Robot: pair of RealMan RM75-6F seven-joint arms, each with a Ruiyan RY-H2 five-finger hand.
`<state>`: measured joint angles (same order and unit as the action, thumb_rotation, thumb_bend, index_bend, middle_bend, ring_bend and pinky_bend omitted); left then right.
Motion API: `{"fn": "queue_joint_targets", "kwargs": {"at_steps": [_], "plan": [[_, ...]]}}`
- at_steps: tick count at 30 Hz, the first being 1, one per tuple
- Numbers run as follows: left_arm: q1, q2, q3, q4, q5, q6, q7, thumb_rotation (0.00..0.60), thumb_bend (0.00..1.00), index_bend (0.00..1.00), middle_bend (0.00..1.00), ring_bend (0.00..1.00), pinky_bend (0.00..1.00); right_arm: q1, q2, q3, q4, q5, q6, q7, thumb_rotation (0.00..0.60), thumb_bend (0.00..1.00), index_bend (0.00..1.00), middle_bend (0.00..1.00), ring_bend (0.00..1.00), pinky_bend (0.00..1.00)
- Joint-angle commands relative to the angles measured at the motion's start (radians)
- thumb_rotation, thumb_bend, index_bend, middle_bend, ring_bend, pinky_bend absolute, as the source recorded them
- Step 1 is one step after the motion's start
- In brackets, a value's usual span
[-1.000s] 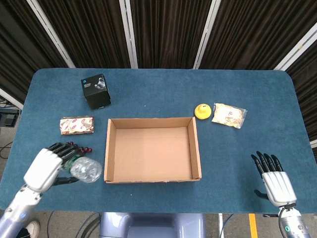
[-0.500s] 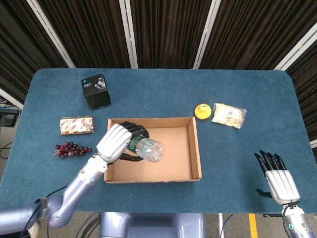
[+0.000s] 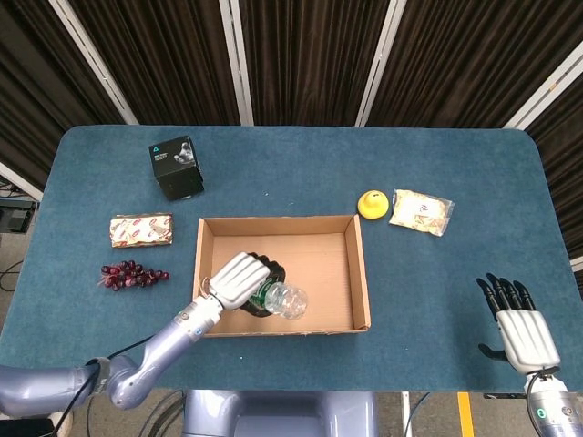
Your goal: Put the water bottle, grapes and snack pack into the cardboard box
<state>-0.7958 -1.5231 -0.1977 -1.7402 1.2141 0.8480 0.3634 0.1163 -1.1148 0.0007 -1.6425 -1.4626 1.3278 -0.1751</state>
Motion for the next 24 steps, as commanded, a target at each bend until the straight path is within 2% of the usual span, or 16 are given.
{"fn": "queue_joint_targets", "kwargs": {"at_steps": [1,12,15,20,24], "plan": [[0.01,0.096,0.023,-0.096,-0.022,-0.029,-0.021,0.571,0.0,0.0,0.0,0.0,0.07,0.0,-0.002,-0.002,-0.001,-0.001,0.0,-0.007,0.6,0.0,0.0,0.0,0.0,0.0],[0.124,0.339,0.073,-0.271,0.114,0.086,-0.132,0.563,0.0,0.0,0.0,0.0,0.06,-0.004,-0.017,-0.012,-0.01,-0.015,0.01,-0.047,0.6,0.0,0.0,0.0,0.0,0.0],[0.201,0.441,0.109,-0.295,0.209,0.179,-0.204,0.564,0.0,0.02,0.0,0.0,0.09,-0.007,-0.02,-0.015,-0.01,-0.021,0.014,-0.054,0.6,0.0,0.0,0.0,0.0,0.0],[0.345,0.512,0.207,-0.215,0.334,0.343,-0.294,0.563,0.0,0.1,0.0,0.0,0.13,-0.007,-0.022,-0.017,-0.011,-0.025,0.014,-0.057,0.6,0.0,0.0,0.0,0.0,0.0],[0.432,0.5,0.271,-0.085,0.363,0.416,-0.321,0.561,0.01,0.15,0.03,0.04,0.18,-0.005,-0.024,-0.019,-0.013,-0.026,0.011,-0.069,0.6,0.0,0.0,0.0,0.0,0.0]]}}
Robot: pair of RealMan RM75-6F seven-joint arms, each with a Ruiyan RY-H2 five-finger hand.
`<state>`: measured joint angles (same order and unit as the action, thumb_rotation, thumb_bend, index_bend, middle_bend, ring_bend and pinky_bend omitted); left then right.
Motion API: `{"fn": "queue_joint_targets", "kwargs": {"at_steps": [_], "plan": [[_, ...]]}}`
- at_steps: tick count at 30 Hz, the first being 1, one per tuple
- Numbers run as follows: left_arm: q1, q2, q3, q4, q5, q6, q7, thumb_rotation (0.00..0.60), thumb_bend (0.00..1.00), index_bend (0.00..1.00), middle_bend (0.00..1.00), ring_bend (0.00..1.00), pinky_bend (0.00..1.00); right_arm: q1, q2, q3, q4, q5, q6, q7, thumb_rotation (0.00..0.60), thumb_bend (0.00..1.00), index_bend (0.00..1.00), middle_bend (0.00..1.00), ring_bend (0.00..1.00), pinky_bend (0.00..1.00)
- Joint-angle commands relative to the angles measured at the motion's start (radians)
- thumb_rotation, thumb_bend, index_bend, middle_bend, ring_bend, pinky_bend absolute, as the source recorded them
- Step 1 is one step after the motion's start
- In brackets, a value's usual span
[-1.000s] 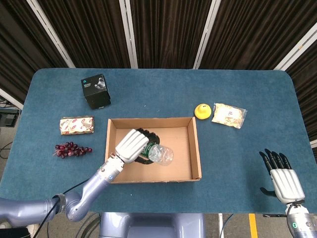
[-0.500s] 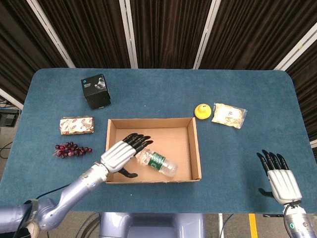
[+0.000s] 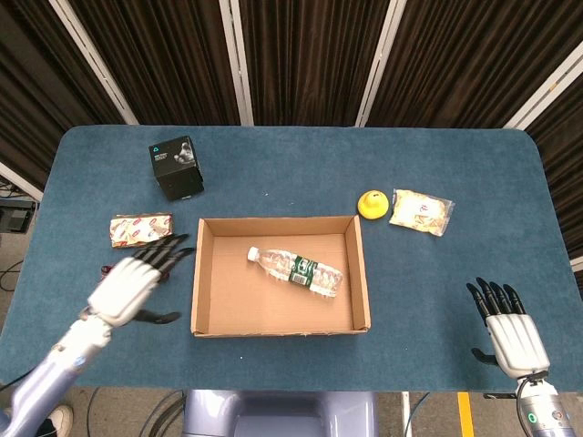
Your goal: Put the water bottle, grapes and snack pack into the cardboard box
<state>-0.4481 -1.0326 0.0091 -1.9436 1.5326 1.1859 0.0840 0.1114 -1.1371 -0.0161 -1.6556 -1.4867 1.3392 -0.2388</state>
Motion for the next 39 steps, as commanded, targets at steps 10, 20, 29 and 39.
{"fn": "queue_joint_targets", "kwargs": {"at_steps": [10,20,29,39], "plan": [[0.145,-0.138,0.054,0.428,-0.049,0.073,-0.049,0.565,0.07,0.19,0.07,0.06,0.18,0.0,-0.031,-0.008,0.005,0.003,-0.007,-0.062,0.6,0.0,0.0,0.0,0.0,0.0],[0.107,-0.248,-0.01,0.573,-0.121,0.005,-0.02,0.566,0.06,0.23,0.08,0.07,0.19,0.014,-0.042,-0.002,0.01,0.034,-0.042,-0.081,0.6,0.0,0.0,0.0,0.0,0.0],[0.043,-0.325,-0.044,0.671,-0.2,-0.143,-0.011,0.565,0.09,0.28,0.11,0.08,0.2,0.022,-0.048,0.008,0.015,0.064,-0.058,-0.095,0.6,0.0,0.0,0.0,0.0,0.0],[-0.025,-0.407,-0.072,0.767,-0.233,-0.241,0.003,0.563,0.12,0.32,0.12,0.11,0.22,0.033,-0.056,0.02,0.023,0.107,-0.081,-0.107,0.6,0.0,0.0,0.0,0.0,0.0]]}}
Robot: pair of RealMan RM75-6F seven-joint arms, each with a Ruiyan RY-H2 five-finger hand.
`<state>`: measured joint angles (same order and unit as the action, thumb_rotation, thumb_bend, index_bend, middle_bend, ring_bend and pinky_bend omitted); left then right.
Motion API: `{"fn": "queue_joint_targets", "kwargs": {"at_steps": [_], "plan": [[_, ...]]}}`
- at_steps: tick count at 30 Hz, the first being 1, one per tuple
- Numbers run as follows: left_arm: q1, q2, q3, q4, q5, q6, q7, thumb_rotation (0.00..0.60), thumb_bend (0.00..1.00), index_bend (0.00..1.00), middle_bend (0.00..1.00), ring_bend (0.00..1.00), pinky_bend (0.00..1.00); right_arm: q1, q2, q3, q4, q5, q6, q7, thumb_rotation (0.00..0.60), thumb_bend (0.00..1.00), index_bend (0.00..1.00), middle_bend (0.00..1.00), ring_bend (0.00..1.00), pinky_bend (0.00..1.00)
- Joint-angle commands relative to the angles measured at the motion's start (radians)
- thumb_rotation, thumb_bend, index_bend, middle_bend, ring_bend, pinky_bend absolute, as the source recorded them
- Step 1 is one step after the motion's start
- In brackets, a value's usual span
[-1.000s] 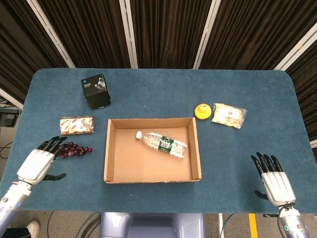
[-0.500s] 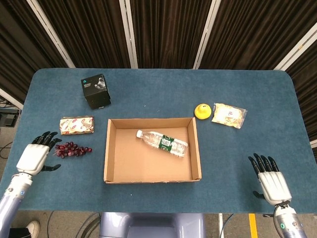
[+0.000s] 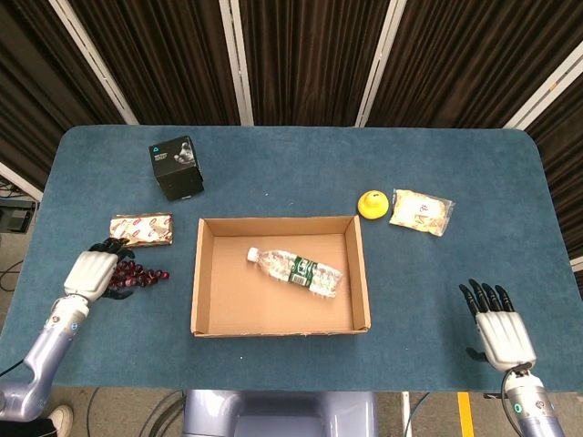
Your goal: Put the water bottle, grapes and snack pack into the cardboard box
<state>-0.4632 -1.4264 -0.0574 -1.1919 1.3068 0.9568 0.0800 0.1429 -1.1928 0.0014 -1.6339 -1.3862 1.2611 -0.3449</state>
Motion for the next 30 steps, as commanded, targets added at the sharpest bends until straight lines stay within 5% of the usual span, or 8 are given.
{"fn": "queue_joint_targets", "kwargs": {"at_steps": [1,3,7,15,21,30], "plan": [[-0.012,-0.017,-0.006,0.021,-0.011,-0.017,0.008,0.563,0.12,0.32,0.12,0.11,0.22,0.002,0.0,0.003,0.002,0.01,-0.004,-0.001,0.6,0.0,0.0,0.0,0.0,0.0],[-0.019,-0.028,-0.006,0.036,-0.018,-0.034,0.012,0.565,0.14,0.37,0.14,0.12,0.23,0.004,0.0,0.005,0.003,0.017,-0.008,-0.002,0.6,0.0,0.0,0.0,0.0,0.0],[-0.02,-0.043,-0.007,0.048,-0.026,-0.039,0.014,0.591,0.24,0.55,0.34,0.29,0.36,0.007,0.001,0.006,0.001,0.024,-0.012,-0.005,0.6,0.0,0.0,0.0,0.0,0.0],[0.004,-0.039,-0.009,0.026,-0.017,0.028,0.022,0.6,0.62,0.84,0.62,0.54,0.64,0.008,0.002,0.003,-0.002,0.024,-0.01,-0.006,0.6,0.0,0.0,0.0,0.0,0.0],[0.043,-0.016,-0.03,-0.023,0.039,0.178,-0.04,0.6,0.68,0.88,0.66,0.56,0.66,0.008,0.008,-0.001,-0.009,0.017,-0.006,-0.001,0.6,0.0,0.0,0.0,0.0,0.0],[0.084,0.132,-0.066,-0.255,0.144,0.365,-0.139,0.6,0.7,0.89,0.67,0.57,0.66,0.003,0.013,-0.015,-0.016,-0.013,0.008,0.012,0.6,0.0,0.0,0.0,0.0,0.0]]}}
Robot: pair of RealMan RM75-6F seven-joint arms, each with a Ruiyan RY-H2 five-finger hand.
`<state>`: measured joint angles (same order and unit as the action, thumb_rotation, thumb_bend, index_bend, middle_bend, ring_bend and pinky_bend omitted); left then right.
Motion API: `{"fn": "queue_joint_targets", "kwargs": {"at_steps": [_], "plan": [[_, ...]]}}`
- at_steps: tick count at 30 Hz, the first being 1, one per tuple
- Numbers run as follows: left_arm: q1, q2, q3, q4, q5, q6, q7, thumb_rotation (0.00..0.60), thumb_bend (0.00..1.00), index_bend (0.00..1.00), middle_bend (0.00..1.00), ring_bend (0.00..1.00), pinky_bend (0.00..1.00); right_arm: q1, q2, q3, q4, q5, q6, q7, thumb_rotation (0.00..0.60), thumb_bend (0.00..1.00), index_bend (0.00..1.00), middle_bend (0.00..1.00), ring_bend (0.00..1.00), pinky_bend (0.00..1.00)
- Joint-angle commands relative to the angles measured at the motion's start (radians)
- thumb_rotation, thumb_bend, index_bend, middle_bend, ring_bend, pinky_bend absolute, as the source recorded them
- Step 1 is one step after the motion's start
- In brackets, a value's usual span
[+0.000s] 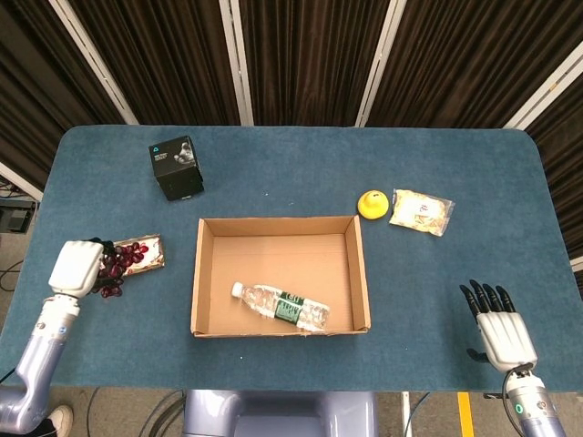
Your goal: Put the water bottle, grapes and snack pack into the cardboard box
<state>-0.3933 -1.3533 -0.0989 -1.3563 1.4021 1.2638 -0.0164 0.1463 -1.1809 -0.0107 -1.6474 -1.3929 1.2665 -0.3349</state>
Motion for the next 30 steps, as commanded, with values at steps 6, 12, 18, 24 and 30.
{"fn": "queue_joint_targets", "kwargs": {"at_steps": [6,12,18,24,30], "plan": [[-0.07,0.046,-0.112,-0.216,0.059,0.047,-0.033,0.6,0.69,0.9,0.68,0.57,0.66,-0.001,0.008,-0.01,-0.009,-0.022,0.005,0.016,0.6,0.0,0.0,0.0,0.0,0.0],[-0.218,-0.079,-0.195,-0.243,-0.002,-0.073,0.039,0.6,0.65,0.9,0.68,0.58,0.66,-0.003,0.02,-0.013,-0.015,-0.036,0.012,0.038,0.6,0.0,0.0,0.0,0.0,0.0],[-0.356,-0.23,-0.216,-0.177,-0.096,-0.21,0.18,0.6,0.3,0.53,0.5,0.48,0.64,-0.004,0.034,-0.012,-0.011,-0.04,0.014,0.069,0.6,0.0,0.0,0.0,0.0,0.0],[-0.42,-0.201,-0.149,-0.227,-0.208,-0.414,0.269,0.6,0.0,0.0,0.0,0.0,0.18,-0.008,0.046,-0.012,-0.004,-0.041,0.018,0.096,0.6,0.0,0.0,0.0,0.0,0.0],[-0.418,-0.049,-0.106,-0.388,-0.28,-0.491,0.298,0.599,0.0,0.0,0.0,0.0,0.07,-0.011,0.053,-0.014,-0.004,-0.047,0.022,0.106,0.6,0.0,0.0,0.0,0.0,0.0]]}}
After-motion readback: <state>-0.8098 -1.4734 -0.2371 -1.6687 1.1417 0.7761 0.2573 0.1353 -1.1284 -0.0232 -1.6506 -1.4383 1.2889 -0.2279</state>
